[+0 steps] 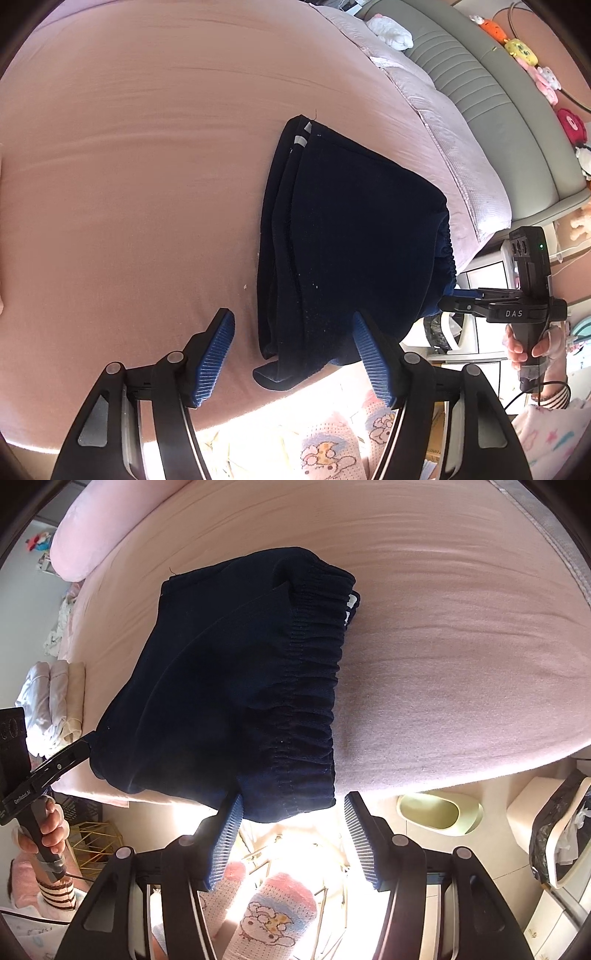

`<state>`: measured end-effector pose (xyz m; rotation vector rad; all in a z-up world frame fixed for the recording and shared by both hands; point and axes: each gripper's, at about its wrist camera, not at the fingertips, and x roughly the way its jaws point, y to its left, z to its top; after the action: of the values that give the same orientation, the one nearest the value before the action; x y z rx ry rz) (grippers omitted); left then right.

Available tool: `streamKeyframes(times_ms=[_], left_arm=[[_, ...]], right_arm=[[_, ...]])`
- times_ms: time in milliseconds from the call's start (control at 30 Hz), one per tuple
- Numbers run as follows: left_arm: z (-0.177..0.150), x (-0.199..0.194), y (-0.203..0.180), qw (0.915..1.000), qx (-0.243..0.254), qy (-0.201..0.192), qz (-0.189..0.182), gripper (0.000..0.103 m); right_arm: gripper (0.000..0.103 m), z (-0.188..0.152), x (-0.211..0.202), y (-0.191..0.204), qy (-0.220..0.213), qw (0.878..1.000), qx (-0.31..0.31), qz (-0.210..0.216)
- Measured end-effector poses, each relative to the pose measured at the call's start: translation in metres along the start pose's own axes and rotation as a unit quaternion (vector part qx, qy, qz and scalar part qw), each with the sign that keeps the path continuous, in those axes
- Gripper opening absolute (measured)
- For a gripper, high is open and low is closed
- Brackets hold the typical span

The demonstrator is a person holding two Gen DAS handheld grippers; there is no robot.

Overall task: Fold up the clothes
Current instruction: 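Close both tools on the folded end of the navy shorts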

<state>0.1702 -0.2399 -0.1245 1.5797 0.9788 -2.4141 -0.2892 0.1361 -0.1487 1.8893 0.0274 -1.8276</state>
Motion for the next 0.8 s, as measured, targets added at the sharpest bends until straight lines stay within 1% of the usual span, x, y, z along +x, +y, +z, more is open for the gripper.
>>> streamKeyframes(times_ms=[133,267,400,433,467,500,533,600,633,667,733,800], left_arm=[[-0.004,0.011,-0.006,0.9999,0.012,0.002,0.004,0.064],[-0.005,0.013,-0.009,0.9996,0.02,-0.02,0.003,0.064],[-0.003,0.018,-0.004,0.9997,0.004,-0.023,-0.012,0.064],[-0.003,0.018,-0.003,0.9995,0.001,-0.027,-0.014,0.06],[-0.003,0.018,-0.002,0.9994,-0.003,-0.03,-0.016,0.05],[-0.003,0.018,0.0,0.9993,-0.008,-0.032,-0.016,0.044],[-0.003,0.019,0.001,0.9992,-0.012,-0.034,-0.015,0.036],[-0.002,0.021,0.003,0.9991,-0.019,-0.035,-0.012,0.032],[-0.001,0.024,0.004,0.9991,-0.024,-0.034,-0.006,0.027],[-0.001,0.026,0.006,0.9991,-0.028,-0.032,-0.001,0.024],[0.0,0.029,0.008,0.9988,-0.034,-0.036,0.006,0.022],[0.001,0.028,0.007,0.9986,-0.031,-0.04,0.014,0.02]], right_arm=[[0.056,0.0,-0.002,0.003,-0.012,1.0,-0.012,-0.012],[0.056,0.0,-0.002,0.008,-0.026,0.999,-0.029,-0.024],[0.056,-0.004,0.003,0.01,-0.028,0.998,-0.042,-0.034],[0.056,-0.005,0.004,0.01,-0.027,0.998,-0.045,-0.035],[0.056,-0.006,0.006,0.01,-0.026,0.998,-0.049,-0.037],[0.056,-0.007,0.006,0.01,-0.027,0.998,-0.049,-0.036],[0.056,-0.008,0.006,0.009,-0.029,0.998,-0.048,-0.034],[0.053,-0.009,0.004,0.007,-0.035,0.998,-0.045,-0.028],[0.045,-0.009,0.004,0.005,-0.036,0.998,-0.042,-0.033],[0.034,-0.009,0.004,0.003,-0.034,0.998,-0.038,-0.038],[0.03,-0.009,0.005,-0.001,-0.031,0.998,-0.031,-0.043],[0.03,-0.009,0.005,-0.001,-0.033,0.998,-0.032,-0.044]])
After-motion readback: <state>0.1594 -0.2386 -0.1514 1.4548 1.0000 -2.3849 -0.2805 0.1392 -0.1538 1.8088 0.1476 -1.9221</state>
